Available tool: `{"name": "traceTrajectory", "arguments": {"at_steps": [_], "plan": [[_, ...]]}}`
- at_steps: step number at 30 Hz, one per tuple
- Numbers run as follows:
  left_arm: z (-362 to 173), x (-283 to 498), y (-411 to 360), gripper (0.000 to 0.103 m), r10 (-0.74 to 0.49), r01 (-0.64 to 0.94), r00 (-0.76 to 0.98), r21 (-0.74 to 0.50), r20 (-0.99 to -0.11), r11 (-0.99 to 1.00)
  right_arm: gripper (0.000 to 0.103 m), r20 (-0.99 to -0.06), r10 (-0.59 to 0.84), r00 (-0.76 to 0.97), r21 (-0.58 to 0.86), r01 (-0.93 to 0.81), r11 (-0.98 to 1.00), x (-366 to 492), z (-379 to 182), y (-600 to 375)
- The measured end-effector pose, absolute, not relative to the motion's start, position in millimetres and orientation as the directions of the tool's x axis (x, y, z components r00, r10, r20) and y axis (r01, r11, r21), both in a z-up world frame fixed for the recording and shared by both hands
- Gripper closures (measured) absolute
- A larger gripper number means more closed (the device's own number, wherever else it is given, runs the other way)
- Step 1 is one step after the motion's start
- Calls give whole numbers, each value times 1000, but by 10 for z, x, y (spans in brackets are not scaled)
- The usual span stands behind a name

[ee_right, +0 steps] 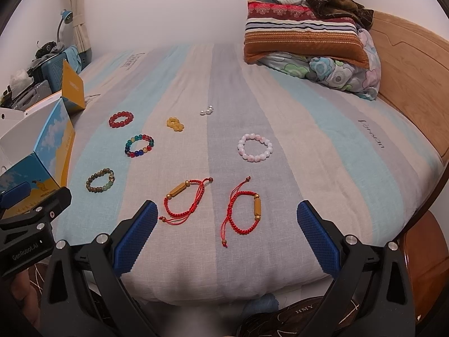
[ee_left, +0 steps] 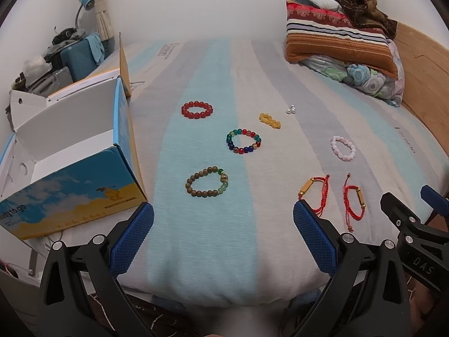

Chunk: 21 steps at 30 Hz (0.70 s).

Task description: Organize jewelry

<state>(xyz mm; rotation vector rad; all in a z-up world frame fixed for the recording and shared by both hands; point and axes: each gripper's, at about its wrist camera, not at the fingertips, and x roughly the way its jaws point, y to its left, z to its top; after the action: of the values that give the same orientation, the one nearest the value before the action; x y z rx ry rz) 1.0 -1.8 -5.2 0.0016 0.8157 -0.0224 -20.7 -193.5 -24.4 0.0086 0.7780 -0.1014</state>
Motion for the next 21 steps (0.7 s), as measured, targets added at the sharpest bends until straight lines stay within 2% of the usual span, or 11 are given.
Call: {"name": "traceTrajectory", "arguments": {"at_steps": [21], "plan": [[-30, -10, -20, 6, -16, 17, 687, -5, -727, 1000, 7, -699, -81, 711, -24, 89, 996, -212, -233, -1939]]}}
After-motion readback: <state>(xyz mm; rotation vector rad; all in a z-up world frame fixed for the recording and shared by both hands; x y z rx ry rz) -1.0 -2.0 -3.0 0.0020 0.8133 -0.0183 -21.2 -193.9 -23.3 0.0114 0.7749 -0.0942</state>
